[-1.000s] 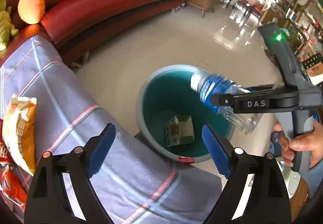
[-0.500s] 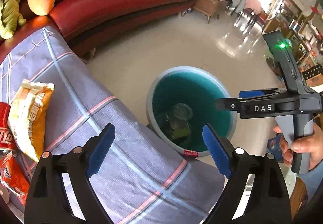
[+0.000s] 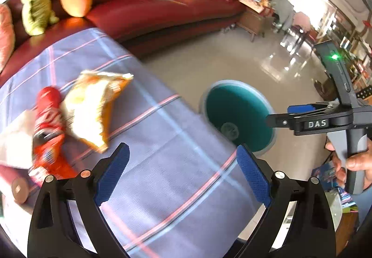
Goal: Collect trash
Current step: 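Return to the table and grasp the clear plastic bag with the right tool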
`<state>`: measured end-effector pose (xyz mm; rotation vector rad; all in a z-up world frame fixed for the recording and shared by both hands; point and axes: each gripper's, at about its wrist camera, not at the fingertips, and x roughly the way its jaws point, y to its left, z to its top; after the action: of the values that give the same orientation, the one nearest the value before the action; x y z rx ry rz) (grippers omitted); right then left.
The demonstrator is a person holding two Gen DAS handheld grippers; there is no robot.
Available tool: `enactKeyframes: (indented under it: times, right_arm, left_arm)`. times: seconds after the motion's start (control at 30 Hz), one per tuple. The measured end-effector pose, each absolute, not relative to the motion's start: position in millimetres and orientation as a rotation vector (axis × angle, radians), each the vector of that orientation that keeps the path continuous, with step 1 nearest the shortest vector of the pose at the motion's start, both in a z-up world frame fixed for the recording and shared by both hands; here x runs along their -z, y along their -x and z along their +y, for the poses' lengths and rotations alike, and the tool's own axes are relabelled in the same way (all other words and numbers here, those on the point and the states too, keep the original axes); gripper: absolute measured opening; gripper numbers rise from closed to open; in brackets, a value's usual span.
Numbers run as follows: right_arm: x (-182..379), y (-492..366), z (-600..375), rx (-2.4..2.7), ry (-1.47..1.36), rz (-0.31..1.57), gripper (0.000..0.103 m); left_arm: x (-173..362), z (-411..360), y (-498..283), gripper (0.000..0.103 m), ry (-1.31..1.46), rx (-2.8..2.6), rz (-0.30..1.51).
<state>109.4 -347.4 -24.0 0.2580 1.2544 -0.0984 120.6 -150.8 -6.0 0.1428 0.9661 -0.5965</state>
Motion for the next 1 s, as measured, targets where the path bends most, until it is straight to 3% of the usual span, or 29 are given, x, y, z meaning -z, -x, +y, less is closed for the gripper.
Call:
enactKeyframes:
  times: [0.53, 1.0]
  right_arm:
    - [10, -84, -129, -0.255, -0.008, 1.311, 0.087]
    - [46, -44, 13, -0.477, 0.009, 1.428, 0.087]
  left_arm:
    - [-1, 59, -65, 0.094, -0.058, 0.311, 0.931]
    - [28, 170, -22, 0.094, 0.080, 0.152, 0.952]
